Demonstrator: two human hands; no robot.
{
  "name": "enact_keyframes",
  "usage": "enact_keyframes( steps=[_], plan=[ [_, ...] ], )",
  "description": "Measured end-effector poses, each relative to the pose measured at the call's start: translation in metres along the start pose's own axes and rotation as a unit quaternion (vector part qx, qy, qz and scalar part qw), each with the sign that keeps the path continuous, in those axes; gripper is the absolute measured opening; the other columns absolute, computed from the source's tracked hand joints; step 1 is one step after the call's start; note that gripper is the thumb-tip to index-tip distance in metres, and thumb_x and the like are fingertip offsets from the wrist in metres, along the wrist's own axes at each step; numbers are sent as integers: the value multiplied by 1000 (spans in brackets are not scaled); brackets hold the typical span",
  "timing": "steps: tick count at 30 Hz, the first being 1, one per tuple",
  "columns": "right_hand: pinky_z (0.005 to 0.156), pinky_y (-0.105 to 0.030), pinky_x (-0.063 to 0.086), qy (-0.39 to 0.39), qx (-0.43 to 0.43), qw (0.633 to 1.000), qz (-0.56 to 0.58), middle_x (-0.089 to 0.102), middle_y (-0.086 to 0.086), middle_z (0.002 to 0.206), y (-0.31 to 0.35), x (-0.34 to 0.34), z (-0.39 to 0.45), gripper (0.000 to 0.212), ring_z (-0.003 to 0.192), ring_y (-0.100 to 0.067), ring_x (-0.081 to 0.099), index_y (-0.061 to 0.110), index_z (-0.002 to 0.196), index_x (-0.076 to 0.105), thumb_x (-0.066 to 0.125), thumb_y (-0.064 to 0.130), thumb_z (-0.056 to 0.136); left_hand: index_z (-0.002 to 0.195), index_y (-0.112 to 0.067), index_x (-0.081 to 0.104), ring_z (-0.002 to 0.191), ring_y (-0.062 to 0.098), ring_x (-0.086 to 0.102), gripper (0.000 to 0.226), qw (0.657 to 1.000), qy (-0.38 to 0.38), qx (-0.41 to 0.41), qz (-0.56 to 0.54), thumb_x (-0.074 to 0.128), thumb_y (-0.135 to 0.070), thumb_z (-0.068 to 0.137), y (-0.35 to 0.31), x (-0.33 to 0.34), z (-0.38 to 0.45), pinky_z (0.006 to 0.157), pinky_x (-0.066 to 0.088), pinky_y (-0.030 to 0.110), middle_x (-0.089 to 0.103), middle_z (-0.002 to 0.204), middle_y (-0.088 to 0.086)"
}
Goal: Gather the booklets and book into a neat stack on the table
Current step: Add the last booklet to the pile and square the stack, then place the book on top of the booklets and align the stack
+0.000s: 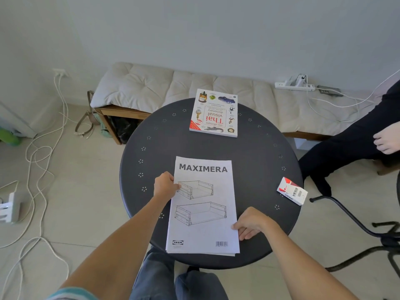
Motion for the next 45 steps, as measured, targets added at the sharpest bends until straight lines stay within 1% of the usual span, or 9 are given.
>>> enact_keyframes(
  steps=[6, 15, 22, 27, 31, 35, 38, 41, 45],
  plan=[
    [67, -23, 59, -19, 12, 999, -38, 74, -4, 75, 3, -13, 1, 30, 68, -14, 74, 7, 81, 69, 73, 37, 82, 100, -6, 57, 80, 21, 58, 28, 999, -30, 14, 28, 74, -18, 81, -3, -10, 6, 70, 51, 33, 64, 92, 8],
    [68, -25, 58, -191, -66, 975, 87, 75, -12, 94, 65, -95, 19, 31, 86, -21, 72, 5, 99, 70, 61, 33, 90, 65, -12, 52, 57, 13, 47, 30, 998, -50, 31, 10, 60, -20, 92, -53, -43, 61, 58, 45, 24, 49, 62, 0],
    [85, -33, 54, -218, -47, 935, 275, 61, -4, 102, 108, -142, 55, 47, 97, -21, 61, 10, 133, 54, 63, 25, 90, 116, -6, 63, 107, 27, 61, 31, 999, -4, 39, 25, 57, -27, 94, -111, -51, 118, 90, 49, 32, 65, 116, 11],
    [98, -38, 49, -230, -38, 912, 337, 52, -8, 138, 137, -172, 83, 59, 122, -26, 53, 11, 143, 42, 65, 24, 89, 118, -7, 63, 108, 27, 61, 32, 999, 36, 29, 27, 57, -26, 94, -139, -43, 162, 91, 50, 33, 63, 121, 12],
    [104, -38, 45, -251, -49, 904, 343, 50, -6, 138, 158, -192, 103, 62, 116, -22, 52, 10, 143, 41, 64, 24, 88, 117, -4, 61, 107, 25, 59, 31, 998, 64, 16, 7, 57, -24, 94, -153, -33, 192, 88, 47, 30, 63, 111, 8],
    [72, -24, 38, -267, -42, 905, 329, 55, 2, 95, 173, -200, 122, 14, 80, -16, 46, 16, 88, 55, 63, 27, 83, 64, -18, 47, 63, 9, 48, 32, 997, 69, 6, -42, 55, -22, 95, -165, -20, 216, 58, 37, 14, 49, 73, -4],
    [53, -24, 26, -285, -47, 895, 339, 50, 6, 65, 182, -203, 128, 21, 55, -13, 34, 10, 70, 56, 64, 21, 85, 68, -15, 52, 70, 11, 59, 28, 993, 71, -12, -94, 55, -22, 94, -170, -8, 228, 59, 46, 19, 66, 89, 0],
    [67, -28, 48, -293, -30, 883, 365, 55, 4, 67, 182, -206, 130, 18, 64, -15, 48, 9, 81, 66, 74, 25, 78, 83, -10, 62, 65, 10, 62, 19, 991, 76, -36, -106, 59, -27, 91, -170, 0, 233, 74, 56, 28, 73, 105, 8],
    [86, -34, 57, -255, -13, 882, 396, 58, -1, 77, 174, -203, 131, 21, 75, -17, 57, 8, 92, 64, 75, 22, 80, 93, -9, 54, 90, 18, 69, 19, 984, 93, -75, -134, 68, -21, 87, -165, -4, 234, 58, 50, 21, 71, 110, 9]
  ],
)
Point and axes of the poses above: each hand's wrist, its own z-axis towards the middle knuckle, its own x-axis out of the palm, y = z × x, the point moved 6 cm from there along z, towards the middle knuckle
